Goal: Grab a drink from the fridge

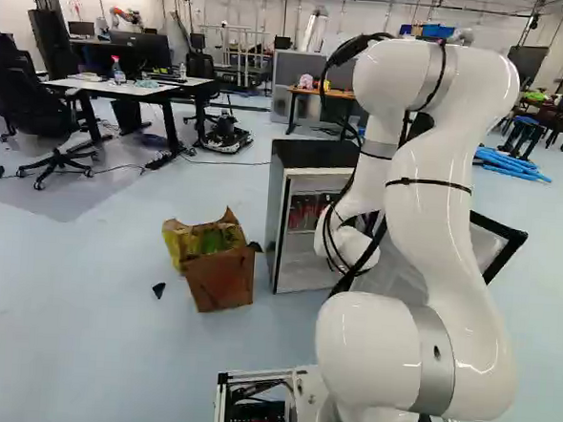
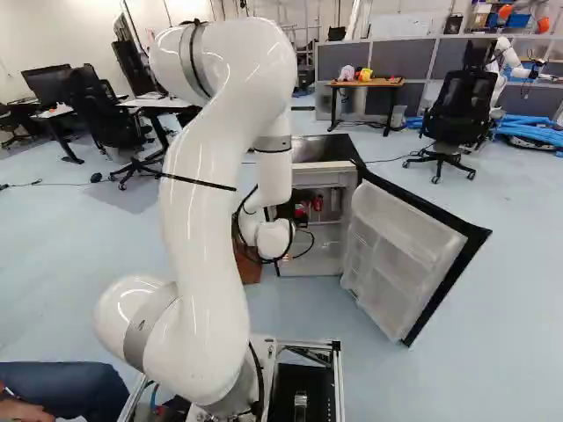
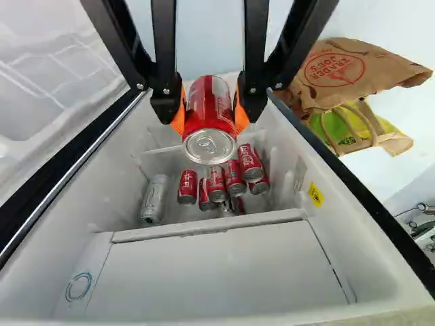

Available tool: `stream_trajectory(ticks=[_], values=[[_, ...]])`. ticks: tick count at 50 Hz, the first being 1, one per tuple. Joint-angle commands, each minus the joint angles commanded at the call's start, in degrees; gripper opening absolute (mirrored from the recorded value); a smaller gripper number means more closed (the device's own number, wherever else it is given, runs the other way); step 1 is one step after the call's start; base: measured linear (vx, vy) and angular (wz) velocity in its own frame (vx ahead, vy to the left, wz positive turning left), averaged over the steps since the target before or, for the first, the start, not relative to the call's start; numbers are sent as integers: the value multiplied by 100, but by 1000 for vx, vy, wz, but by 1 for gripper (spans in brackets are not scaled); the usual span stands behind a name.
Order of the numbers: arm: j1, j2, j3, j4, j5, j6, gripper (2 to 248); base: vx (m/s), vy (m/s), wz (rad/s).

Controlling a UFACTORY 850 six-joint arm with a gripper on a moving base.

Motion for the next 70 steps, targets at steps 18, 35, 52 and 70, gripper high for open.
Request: stream_trajectory(ticks=[18,35,52,70], values=[[2,540,444,0,0,0,92,0,0,0],[-9,940,660,0,-56,0,92,0,0,0],[-8,1298,797,0,-259,0,92,0,0,0],[-7,1679,936,0,-583,0,92,0,0,0]])
